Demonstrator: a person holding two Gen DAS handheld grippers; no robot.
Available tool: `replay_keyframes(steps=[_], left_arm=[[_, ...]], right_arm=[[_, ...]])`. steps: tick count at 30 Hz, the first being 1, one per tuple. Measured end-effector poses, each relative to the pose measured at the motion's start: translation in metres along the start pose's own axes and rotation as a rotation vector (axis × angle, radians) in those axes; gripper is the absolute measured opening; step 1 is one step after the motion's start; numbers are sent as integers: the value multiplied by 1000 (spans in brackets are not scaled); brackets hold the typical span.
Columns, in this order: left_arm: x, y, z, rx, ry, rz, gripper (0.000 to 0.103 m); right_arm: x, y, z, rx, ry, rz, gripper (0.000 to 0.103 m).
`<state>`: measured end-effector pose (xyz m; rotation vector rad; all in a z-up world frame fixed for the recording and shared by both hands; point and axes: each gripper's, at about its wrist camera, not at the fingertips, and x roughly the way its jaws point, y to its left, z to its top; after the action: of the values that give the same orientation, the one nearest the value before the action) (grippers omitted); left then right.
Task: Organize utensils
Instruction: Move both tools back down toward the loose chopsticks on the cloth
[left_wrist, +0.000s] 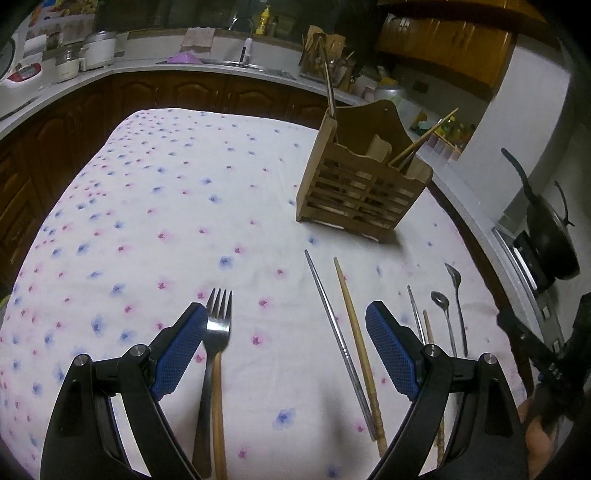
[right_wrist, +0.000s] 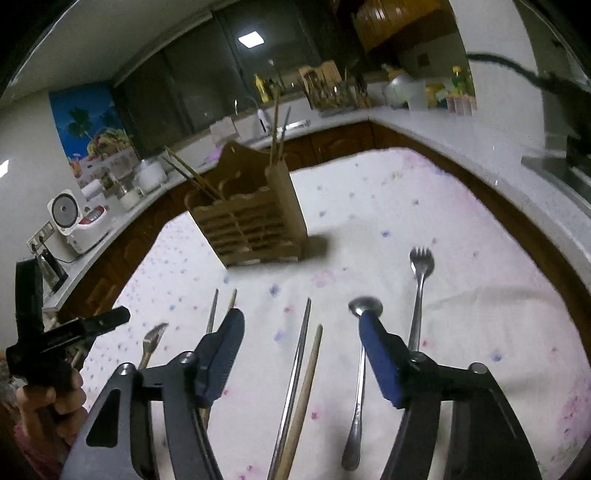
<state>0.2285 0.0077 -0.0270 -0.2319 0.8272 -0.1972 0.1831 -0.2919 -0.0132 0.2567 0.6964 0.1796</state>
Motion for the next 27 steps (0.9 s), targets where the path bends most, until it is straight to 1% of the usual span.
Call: replay_keyframes(steps=[3, 5, 6, 7, 8, 12, 15, 16, 18, 23, 24, 26, 27], left_arm=[[10, -3, 3, 16, 21, 16, 89], [19, -6, 5, 28, 40, 24, 89], [24, -8, 6, 36, 51, 27, 89], [29, -10, 7, 46, 62, 30, 89], [34, -12, 8, 57, 72, 34, 89], [56, -21, 12, 95, 116, 50, 80], [73, -25, 16, 111, 148, 58, 74], [77, -26, 18, 114, 156, 60, 70], [88, -27, 22, 121, 176, 66, 68], [113, -31, 34, 144, 207, 90, 67], [117, -31, 35, 150, 213, 95, 64], [128, -33, 38, 165, 236, 105, 55], [133, -33, 38, 171, 250, 108, 47]], right_arm=[[10, 0, -3, -8, 30, -10, 58], [16, 0, -4, -14, 50, -10, 57], [20, 0, -5, -18, 63, -11, 54], [23, 1, -5, -22, 73, -14, 49], [27, 1, -6, -25, 85, -17, 47], [46, -1, -8, -35, 143, -28, 36], [59, -2, -10, -48, 185, -43, 33], [63, -2, -11, -52, 198, -48, 30], [71, -4, -12, -53, 222, -57, 28], [86, -6, -13, -63, 256, -74, 24], [88, -6, -14, -66, 264, -78, 23], [93, -7, -15, -74, 273, -83, 20], [93, -6, -15, -84, 272, -88, 20]])
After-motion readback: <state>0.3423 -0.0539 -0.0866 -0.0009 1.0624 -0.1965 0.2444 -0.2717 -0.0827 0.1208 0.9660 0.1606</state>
